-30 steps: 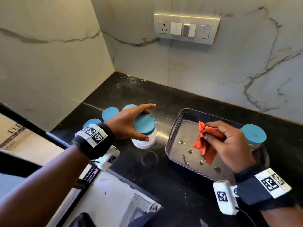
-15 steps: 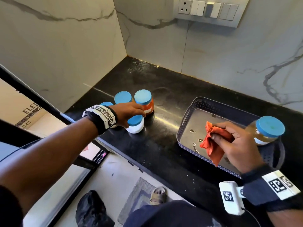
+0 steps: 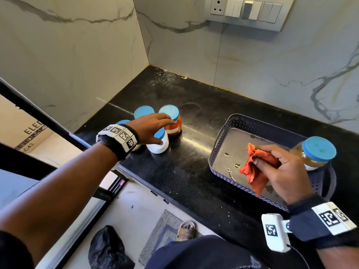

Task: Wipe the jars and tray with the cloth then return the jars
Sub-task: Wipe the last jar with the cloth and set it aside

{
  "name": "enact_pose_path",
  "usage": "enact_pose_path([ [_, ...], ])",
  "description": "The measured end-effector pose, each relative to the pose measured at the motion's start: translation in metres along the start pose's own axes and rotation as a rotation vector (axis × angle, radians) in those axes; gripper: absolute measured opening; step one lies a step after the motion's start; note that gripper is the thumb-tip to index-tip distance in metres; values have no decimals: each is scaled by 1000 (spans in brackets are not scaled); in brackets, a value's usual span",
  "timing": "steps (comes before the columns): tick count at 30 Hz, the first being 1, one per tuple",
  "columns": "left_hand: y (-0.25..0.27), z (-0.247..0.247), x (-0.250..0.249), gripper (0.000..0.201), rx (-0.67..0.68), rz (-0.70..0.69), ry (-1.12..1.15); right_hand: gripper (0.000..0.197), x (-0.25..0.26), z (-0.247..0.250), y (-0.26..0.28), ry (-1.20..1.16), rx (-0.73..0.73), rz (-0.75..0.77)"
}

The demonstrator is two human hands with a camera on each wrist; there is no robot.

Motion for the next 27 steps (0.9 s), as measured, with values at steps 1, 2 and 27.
enact_pose_path([
  [1,-2,4,-3,69,-29,13,45,37,-1,2,0,-1,-5,-6],
  [2,-6,7,-7,61,-60,25,94,35,-3,5,1,6,-13,-14],
  [27,-233,-39,-319,110,-16,-201,618,21,-98,200,71,158,-918,-369],
])
Point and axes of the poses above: each hand's wrist, its own y-axis away from the middle knuckle, its own z-axis out of the back of the hand, x = y × z, the point moved 5 cm from there along -y, towards the middle knuckle, and after that the axes turned 2 degrees about -x, right-handed, at the moved point
